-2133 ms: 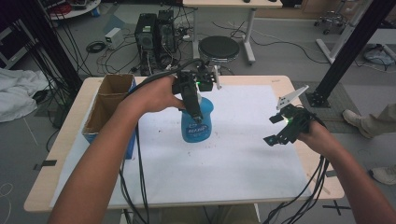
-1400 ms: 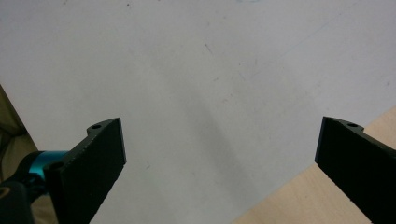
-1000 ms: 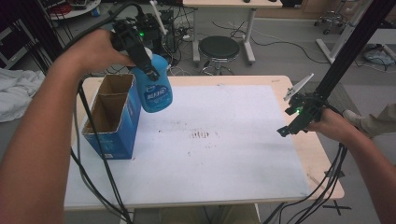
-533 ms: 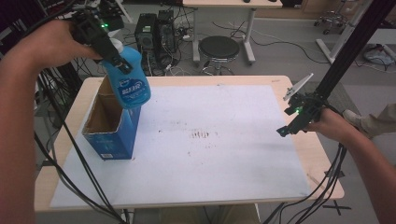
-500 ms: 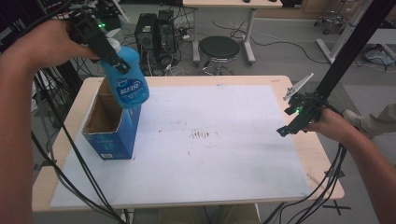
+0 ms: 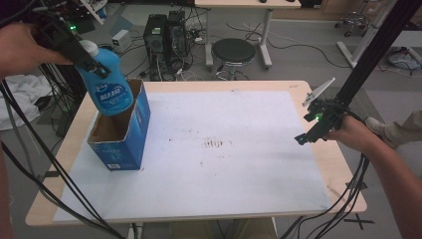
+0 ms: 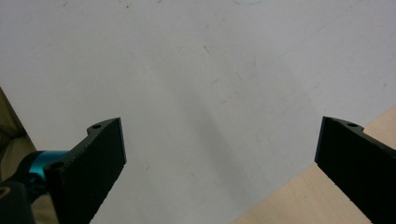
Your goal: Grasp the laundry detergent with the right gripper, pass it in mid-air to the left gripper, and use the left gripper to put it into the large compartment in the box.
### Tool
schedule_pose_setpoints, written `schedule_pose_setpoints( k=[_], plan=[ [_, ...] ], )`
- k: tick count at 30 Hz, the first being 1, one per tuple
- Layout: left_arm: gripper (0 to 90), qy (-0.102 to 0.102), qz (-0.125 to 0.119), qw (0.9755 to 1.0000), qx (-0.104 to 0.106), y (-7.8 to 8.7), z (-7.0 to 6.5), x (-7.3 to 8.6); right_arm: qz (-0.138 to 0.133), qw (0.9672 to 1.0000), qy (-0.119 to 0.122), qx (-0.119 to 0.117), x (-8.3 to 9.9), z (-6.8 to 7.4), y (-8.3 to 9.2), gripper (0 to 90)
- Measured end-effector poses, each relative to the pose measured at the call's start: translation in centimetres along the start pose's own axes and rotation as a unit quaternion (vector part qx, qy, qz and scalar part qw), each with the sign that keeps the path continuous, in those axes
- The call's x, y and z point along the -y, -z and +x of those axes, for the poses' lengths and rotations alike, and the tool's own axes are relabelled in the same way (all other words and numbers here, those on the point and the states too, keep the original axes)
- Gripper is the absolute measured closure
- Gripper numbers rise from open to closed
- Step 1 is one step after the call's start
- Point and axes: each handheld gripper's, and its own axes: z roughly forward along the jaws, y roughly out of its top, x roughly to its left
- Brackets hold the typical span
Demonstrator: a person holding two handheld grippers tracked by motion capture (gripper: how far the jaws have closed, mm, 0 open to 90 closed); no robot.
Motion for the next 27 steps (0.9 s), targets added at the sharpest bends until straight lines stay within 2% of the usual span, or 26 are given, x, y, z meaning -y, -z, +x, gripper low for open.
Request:
schedule_pose_setpoints(
  k=[2,11,16,23,27],
  plan=[
    [38.1,-0.003,0.003,1.0000,0.002,-0.3,0.2,0.3,-0.001,1.0000,-0.001,0.001,-0.1,0.1,0.0,0.9],
    [38.1,0.005,0.004,1.0000,0.007,-2.0,1.0,1.4,-0.002,1.0000,-0.001,0.002,-0.2,0.1,-0.2,0.9],
    [38.2,0.000,0.015,0.9998,0.009,-3.3,1.3,1.8,-0.003,1.0000,-0.004,0.001,0.0,0.1,-0.3,0.9],
    [38.1,-0.005,0.021,0.9997,0.016,-5.2,1.4,2.8,-0.005,1.0000,-0.008,0.001,0.3,0.0,-0.4,0.9],
    [38.1,-0.008,0.018,0.9997,0.017,-6.9,1.3,3.8,-0.006,0.9999,-0.009,0.000,0.3,0.0,-0.5,0.9]
  ],
)
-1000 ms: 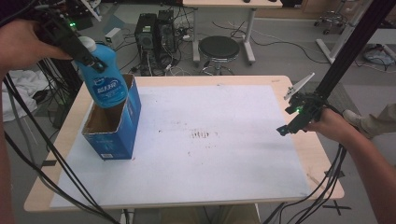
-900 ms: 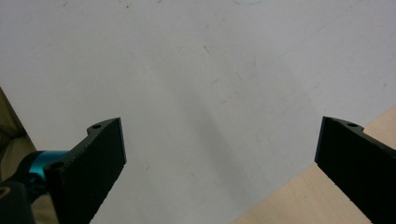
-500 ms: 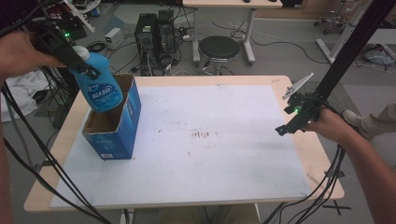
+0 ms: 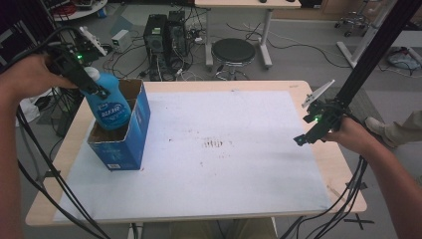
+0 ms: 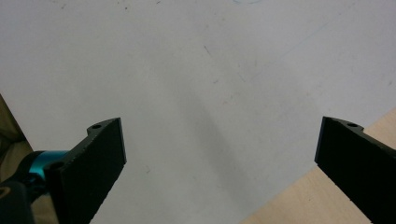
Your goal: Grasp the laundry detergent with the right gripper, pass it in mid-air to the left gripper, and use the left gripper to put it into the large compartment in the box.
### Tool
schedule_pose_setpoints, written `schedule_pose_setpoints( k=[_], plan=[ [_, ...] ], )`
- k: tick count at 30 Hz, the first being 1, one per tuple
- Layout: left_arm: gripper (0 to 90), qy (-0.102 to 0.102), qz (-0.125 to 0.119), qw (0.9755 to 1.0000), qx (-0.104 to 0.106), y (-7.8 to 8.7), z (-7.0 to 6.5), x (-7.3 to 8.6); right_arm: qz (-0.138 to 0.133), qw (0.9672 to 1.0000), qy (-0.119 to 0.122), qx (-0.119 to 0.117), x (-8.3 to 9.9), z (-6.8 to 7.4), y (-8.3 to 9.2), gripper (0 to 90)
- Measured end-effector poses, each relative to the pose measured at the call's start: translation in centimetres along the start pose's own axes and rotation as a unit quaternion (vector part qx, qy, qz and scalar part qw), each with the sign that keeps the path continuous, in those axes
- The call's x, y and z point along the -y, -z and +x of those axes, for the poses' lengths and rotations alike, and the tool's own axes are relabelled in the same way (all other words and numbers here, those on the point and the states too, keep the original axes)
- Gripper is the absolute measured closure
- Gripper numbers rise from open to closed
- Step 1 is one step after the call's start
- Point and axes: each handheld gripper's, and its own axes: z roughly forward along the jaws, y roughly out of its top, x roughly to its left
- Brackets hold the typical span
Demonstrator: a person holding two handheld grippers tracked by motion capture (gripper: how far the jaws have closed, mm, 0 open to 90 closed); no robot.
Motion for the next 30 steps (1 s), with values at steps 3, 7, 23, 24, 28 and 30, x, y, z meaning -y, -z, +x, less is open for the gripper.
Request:
schedule_pose_setpoints(
  k=[3,7,23,24,28,30],
  plan=[
    [38.1,-0.003,0.008,1.0000,0.003,-1.5,0.0,0.8,0.001,1.0000,0.001,-0.002,0.0,0.0,-0.2,0.9],
    [38.1,-0.002,0.010,0.9999,0.007,-3.7,-0.1,1.6,0.004,1.0000,0.003,-0.003,-0.2,0.1,-0.4,0.9],
    [38.1,-0.018,0.052,0.9983,0.021,-9.9,-0.7,2.8,0.009,0.9999,0.003,-0.010,-0.2,0.3,-1.1,0.9],
    [38.1,-0.019,0.055,0.9981,0.021,-10.1,-0.6,2.8,0.009,0.9999,0.003,-0.010,-0.2,0.3,-1.1,0.9],
    [38.1,-0.015,0.057,0.9979,0.025,-10.8,-0.6,3.1,0.008,0.9999,0.005,-0.010,-0.2,0.2,-1.2,0.9],
    [38.1,-0.015,0.062,0.9976,0.027,-11.1,-0.6,3.1,0.008,0.9999,0.005,-0.011,-0.3,0.2,-1.2,0.9]
  ],
)
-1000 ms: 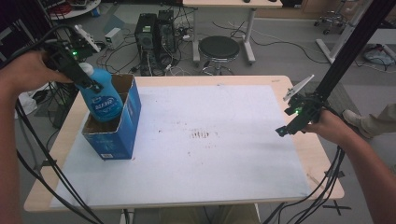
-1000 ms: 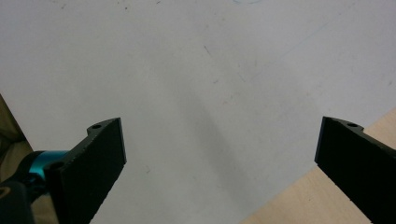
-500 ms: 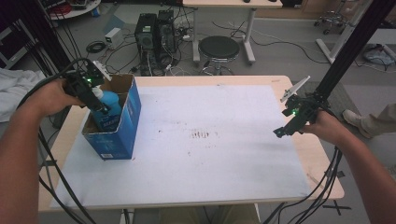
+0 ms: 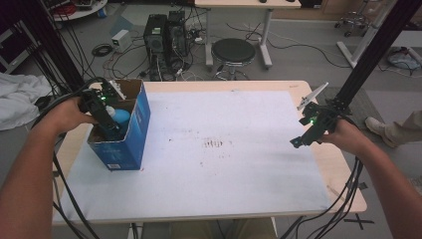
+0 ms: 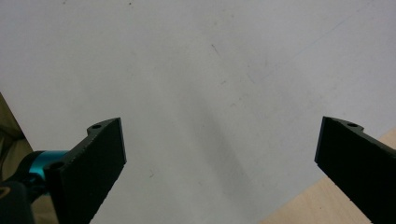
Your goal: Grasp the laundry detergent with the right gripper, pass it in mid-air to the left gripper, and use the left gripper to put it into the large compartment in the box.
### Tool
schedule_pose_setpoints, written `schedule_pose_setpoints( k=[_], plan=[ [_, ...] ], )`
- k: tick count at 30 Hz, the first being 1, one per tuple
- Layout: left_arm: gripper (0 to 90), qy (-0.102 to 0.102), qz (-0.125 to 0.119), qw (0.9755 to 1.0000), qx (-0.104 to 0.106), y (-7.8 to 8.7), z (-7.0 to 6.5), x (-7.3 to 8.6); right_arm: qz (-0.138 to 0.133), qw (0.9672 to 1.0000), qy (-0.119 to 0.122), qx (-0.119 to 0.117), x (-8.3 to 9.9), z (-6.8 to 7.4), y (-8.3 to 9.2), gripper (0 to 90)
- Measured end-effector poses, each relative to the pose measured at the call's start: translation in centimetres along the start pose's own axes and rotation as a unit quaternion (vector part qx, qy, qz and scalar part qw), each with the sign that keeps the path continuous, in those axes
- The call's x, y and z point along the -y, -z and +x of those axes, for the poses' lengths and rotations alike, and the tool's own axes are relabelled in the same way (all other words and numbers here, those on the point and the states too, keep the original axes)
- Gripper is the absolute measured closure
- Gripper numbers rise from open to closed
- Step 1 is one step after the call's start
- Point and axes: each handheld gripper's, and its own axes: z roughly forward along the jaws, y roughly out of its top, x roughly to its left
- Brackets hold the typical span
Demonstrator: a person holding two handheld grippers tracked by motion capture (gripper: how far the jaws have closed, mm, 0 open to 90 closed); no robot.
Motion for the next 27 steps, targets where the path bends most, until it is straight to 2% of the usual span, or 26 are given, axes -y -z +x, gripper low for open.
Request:
schedule_pose_setpoints(
  k=[12,15,17,20,27],
  plan=[
    [37.9,0.005,0.002,1.0000,0.007,-0.5,0.3,0.1,-0.002,1.0000,0.000,-0.001,0.0,-0.1,-0.1,0.9],
    [37.8,0.015,0.001,0.9999,0.005,-0.5,0.5,0.1,-0.002,1.0000,-0.001,0.000,0.0,-0.1,-0.1,0.9],
    [32.6,0.026,-0.012,0.9996,0.003,0.0,0.8,0.1,0.000,1.0000,-0.001,0.000,0.0,-0.1,-0.1,0.9],
    [28.6,0.025,-0.019,0.9995,-0.008,1.0,0.9,0.1,-0.001,1.0000,0.000,0.000,0.0,0.0,-0.1,0.9],
    [25.6,0.025,-0.038,0.9989,-0.010,3.2,0.7,0.1,-0.003,1.0000,0.000,0.001,0.0,0.0,0.0,0.9]
  ],
)
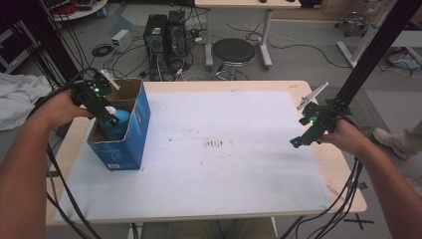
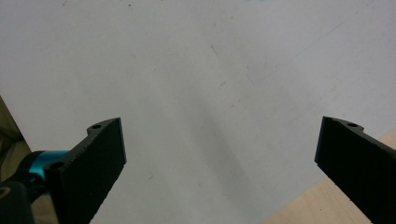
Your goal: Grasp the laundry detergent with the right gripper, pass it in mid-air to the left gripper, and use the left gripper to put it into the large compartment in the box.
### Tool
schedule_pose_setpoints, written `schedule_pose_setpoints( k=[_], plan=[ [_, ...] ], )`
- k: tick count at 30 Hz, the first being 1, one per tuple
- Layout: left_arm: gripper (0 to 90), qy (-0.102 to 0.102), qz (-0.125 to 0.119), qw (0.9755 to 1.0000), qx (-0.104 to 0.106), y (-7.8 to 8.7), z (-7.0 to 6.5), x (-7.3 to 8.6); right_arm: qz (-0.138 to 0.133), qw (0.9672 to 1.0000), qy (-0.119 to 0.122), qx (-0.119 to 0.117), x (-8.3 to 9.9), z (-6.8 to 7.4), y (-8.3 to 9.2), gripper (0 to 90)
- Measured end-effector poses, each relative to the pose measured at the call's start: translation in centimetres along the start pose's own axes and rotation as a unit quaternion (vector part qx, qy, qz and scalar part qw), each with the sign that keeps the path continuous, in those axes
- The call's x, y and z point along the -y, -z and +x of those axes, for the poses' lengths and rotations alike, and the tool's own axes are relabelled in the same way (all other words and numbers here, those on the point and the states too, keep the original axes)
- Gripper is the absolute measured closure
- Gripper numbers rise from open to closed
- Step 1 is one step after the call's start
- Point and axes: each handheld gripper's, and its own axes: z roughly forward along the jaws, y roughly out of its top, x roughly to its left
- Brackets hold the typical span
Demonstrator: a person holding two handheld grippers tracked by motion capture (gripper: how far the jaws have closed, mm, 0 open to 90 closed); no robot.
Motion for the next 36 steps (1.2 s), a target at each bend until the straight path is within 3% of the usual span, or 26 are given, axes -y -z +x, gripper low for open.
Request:
schedule_pose_setpoints(
  k=[8,12,18,20,22,25,31,34,36],
  plan=[
    [25.2,-0.005,-0.017,0.9998,-0.009,3.4,-0.4,-0.6,-0.006,1.0000,-0.001,0.001,0.1,-0.1,0.3,0.9],
    [22.3,0.001,-0.040,0.9991,-0.014,5.2,-0.8,-1.1,-0.008,1.0000,-0.004,0.002,0.1,-0.1,0.4,0.9],
    [22.3,-0.019,-0.065,0.9976,-0.013,6.9,-2.1,-3.0,-0.017,0.9998,-0.004,0.002,-0.1,-0.1,0.9,0.9],
    [22.3,-0.017,-0.069,0.9974,-0.012,7.1,-2.5,-3.8,-0.020,0.9998,-0.004,0.004,-0.1,-0.1,0.9,0.9],
    [22.3,-0.025,-0.073,0.9970,-0.009,7.2,-3.1,-4.6,-0.019,0.9998,-0.006,0.004,-0.1,-0.1,1.0,0.9],
    [22.3,-0.059,-0.077,0.9953,-0.001,7.3,-4.3,-6.0,-0.020,0.9998,-0.005,0.004,-0.1,-0.1,1.0,0.9],
    [22.3,-0.097,-0.084,0.9915,0.021,6.3,-6.1,-8.4,-0.025,0.9996,-0.009,0.006,-0.3,-0.2,1.1,0.9],
    [22.0,-0.102,-0.076,0.9914,0.031,5.1,-6.8,-9.6,-0.025,0.9997,-0.007,0.005,-0.5,0.0,1.0,0.9],
    [14.9,-0.107,-0.073,0.9907,0.040,4.2,-7.2,-10.3,-0.024,0.9997,-0.005,0.003,-0.7,0.0,0.9,0.9]
  ],
)
